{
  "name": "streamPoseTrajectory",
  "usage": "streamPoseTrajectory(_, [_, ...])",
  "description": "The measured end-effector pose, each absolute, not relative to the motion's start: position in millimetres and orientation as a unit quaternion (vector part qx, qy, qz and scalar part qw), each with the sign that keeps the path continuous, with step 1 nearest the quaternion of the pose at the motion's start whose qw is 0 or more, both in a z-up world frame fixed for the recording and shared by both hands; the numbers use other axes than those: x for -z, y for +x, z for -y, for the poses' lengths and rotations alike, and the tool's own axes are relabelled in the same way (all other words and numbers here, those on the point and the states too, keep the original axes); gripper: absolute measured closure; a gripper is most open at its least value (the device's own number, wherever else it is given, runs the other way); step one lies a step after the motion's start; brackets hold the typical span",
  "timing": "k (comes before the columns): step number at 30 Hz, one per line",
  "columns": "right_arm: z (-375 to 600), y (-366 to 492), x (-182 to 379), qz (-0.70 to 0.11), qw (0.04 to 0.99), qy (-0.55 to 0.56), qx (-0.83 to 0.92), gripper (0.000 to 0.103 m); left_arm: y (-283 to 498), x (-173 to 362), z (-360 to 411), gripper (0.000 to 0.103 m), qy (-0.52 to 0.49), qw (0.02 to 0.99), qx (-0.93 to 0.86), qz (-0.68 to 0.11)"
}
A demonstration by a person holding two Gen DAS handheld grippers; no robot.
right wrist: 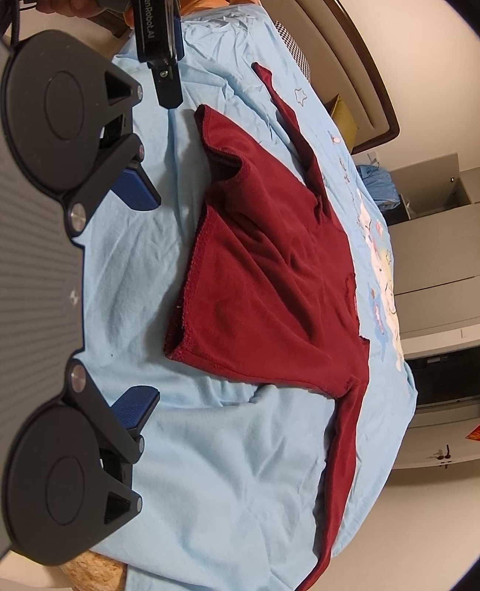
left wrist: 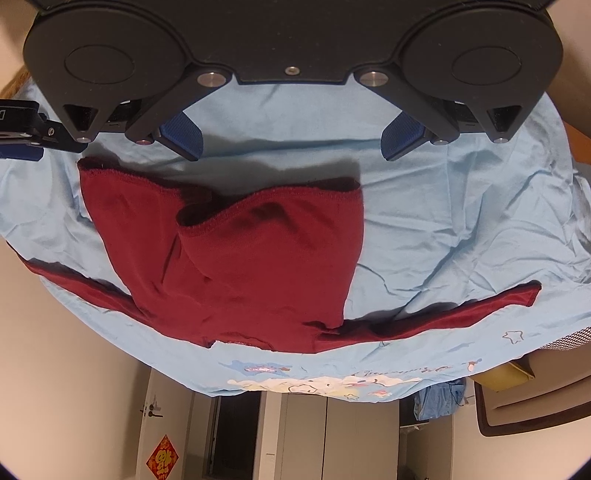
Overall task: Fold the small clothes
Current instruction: 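Move the right tool to the sweater sleeve cuff and close on it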
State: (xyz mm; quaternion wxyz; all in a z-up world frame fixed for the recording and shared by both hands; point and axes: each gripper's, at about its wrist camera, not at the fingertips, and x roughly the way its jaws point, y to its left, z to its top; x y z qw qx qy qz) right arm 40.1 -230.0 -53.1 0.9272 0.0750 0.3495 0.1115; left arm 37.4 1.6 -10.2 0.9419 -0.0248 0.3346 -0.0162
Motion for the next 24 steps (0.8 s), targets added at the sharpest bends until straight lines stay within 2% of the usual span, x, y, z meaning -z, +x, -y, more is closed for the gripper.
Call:
streamPoseTrajectory(12, [247, 80, 36, -0.358, 0.93, 0.059, -0.065, 0.0, 101, -23, 3, 0.001, -0.018, 0.945, 0.019, -0.325])
streamPoseTrajectory(24, [285, 124, 25, -0.339, 0.938, 0.063, -0.033, 0.0, 179, -50, 48, 0.001, 0.018, 0.945, 0.029, -0.324])
